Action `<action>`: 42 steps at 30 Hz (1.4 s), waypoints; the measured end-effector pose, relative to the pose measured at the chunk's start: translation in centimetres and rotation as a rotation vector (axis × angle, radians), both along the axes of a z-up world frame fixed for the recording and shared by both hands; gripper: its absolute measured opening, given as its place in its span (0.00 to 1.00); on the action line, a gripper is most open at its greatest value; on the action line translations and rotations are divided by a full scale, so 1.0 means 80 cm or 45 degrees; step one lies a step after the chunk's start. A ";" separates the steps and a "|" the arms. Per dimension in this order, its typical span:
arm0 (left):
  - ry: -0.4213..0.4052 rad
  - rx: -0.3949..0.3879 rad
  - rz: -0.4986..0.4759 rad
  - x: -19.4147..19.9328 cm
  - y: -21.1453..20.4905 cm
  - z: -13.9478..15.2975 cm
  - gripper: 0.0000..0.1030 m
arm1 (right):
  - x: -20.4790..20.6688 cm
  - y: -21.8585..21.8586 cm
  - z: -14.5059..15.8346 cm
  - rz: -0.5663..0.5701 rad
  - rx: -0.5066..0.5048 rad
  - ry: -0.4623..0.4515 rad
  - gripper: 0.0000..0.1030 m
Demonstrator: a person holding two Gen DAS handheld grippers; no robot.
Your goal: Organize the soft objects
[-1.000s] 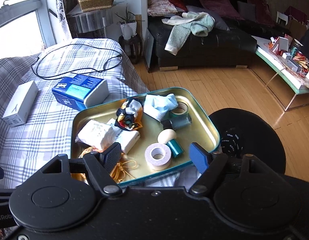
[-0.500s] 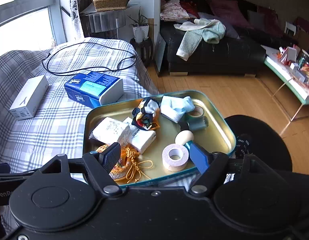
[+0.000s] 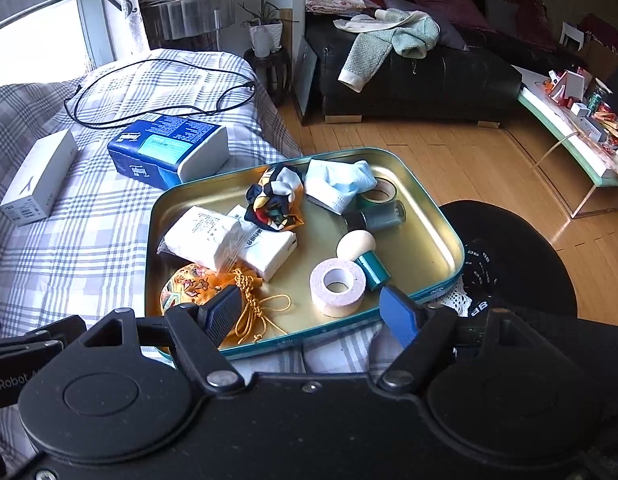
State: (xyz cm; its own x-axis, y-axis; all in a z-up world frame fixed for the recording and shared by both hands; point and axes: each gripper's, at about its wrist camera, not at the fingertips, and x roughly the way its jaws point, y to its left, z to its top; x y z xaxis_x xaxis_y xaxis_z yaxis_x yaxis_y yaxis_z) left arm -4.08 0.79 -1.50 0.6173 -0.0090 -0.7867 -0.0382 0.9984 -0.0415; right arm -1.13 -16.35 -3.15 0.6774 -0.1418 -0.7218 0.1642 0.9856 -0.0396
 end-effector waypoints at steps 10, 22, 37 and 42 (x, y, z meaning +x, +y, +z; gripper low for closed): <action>-0.032 0.018 0.011 -0.001 0.001 0.003 0.99 | 0.002 0.002 -0.002 0.001 -0.008 0.020 0.71; -0.071 0.080 0.044 -0.004 0.003 0.024 0.99 | 0.001 -0.001 0.005 0.008 0.056 0.011 0.70; -0.091 0.093 0.050 -0.001 0.008 0.026 0.99 | 0.005 0.003 0.004 -0.013 -0.018 -0.034 0.71; -0.073 0.098 0.033 -0.001 0.005 0.021 0.99 | 0.005 0.006 0.003 0.002 -0.033 -0.023 0.71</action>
